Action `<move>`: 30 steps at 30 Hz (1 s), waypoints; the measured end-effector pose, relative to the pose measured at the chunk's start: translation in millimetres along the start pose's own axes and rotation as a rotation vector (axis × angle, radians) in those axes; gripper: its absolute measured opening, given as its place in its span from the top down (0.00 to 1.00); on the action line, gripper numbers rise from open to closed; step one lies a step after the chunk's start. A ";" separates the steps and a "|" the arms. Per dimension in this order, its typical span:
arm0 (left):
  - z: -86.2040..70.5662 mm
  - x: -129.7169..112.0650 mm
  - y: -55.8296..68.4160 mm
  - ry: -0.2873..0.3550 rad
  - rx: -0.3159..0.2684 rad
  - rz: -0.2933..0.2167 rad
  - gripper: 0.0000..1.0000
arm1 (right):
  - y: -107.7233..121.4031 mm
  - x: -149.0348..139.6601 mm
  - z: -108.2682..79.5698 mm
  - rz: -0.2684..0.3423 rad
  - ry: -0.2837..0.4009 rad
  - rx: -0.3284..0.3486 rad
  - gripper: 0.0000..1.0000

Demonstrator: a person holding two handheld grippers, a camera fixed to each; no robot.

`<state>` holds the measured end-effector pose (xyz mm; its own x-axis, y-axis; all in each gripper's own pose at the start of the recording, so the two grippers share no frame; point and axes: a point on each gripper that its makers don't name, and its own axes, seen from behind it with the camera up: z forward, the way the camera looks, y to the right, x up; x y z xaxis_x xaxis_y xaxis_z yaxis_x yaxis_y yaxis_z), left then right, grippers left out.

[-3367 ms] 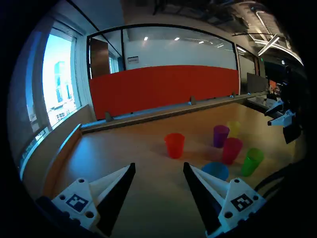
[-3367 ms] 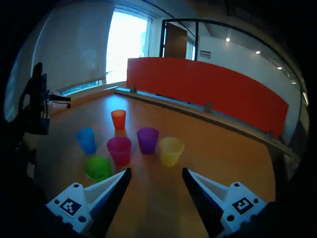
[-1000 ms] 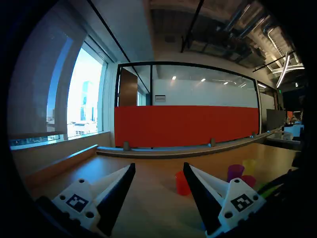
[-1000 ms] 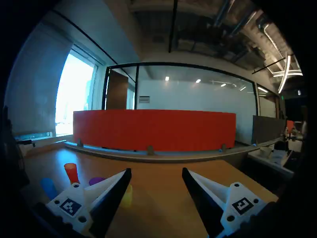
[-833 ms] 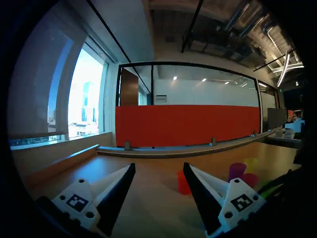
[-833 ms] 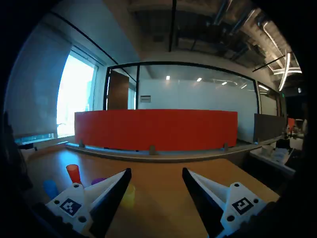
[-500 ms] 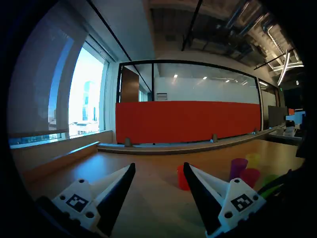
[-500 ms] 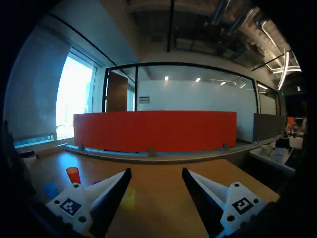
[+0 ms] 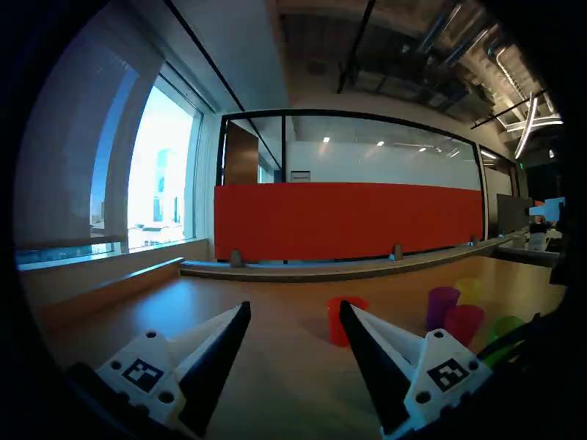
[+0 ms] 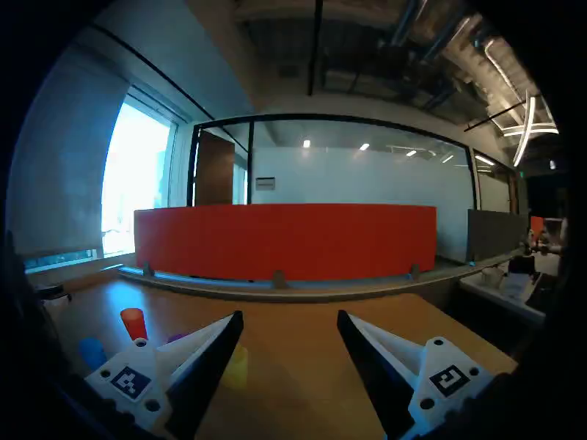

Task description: Pour water

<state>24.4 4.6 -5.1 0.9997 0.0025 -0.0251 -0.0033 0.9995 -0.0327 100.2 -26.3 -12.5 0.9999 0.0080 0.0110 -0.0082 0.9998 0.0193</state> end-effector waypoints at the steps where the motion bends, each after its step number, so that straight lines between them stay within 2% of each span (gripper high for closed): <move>1: -0.2 -1.8 0.6 -0.003 -0.001 -0.001 0.11 | 0.5 -0.8 0.1 -0.001 -0.001 -0.002 0.01; 18: 2.0 -20.2 4.5 -0.020 0.000 -0.026 0.11 | 10.5 4.7 0.4 -0.010 0.011 -0.034 0.01; 30: 3.1 -23.8 6.0 -0.027 -0.002 -0.007 0.10 | 12.4 7.2 -0.5 -0.010 0.015 -0.038 0.01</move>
<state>0.7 10.7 -1.6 1.0000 -0.0034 0.0017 0.0035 0.9994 -0.0345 107.3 -13.9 -12.7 1.0000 -0.0016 -0.0039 0.0016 0.9998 -0.0186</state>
